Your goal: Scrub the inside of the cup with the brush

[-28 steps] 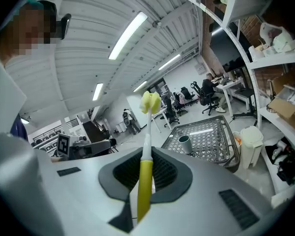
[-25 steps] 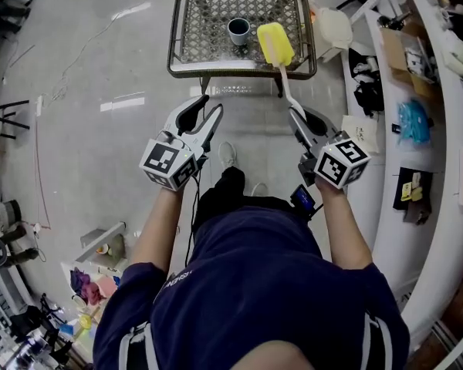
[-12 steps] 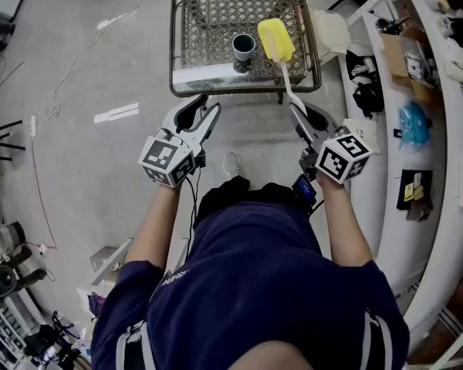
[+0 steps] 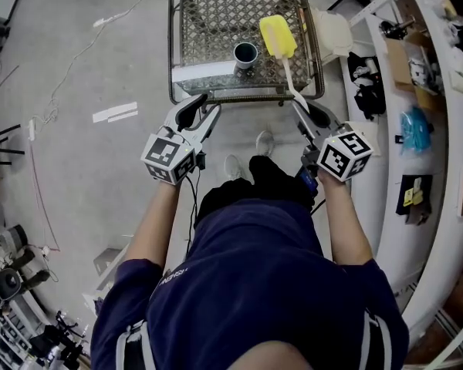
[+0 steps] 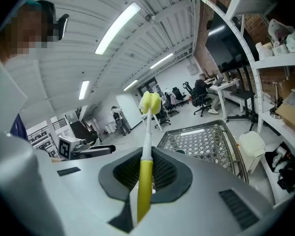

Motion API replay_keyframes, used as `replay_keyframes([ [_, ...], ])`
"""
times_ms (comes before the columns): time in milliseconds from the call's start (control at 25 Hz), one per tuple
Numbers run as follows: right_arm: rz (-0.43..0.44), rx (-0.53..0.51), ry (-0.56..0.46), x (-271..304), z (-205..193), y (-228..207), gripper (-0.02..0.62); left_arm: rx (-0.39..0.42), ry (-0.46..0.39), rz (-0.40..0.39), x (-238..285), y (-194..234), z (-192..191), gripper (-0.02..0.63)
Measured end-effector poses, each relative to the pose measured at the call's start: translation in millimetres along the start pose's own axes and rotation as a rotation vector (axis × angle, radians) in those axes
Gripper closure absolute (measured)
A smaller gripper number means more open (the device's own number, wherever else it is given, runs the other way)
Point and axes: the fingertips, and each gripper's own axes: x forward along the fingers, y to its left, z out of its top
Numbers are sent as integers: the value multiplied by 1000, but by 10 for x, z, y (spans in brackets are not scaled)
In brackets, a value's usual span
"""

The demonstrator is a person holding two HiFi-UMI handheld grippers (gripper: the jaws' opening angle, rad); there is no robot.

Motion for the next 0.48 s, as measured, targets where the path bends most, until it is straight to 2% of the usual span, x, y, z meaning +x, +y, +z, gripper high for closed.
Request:
replay_keyframes([
  [480,47,12,90,587,42,-544,566,-36,63,57,658,325,-110,455],
])
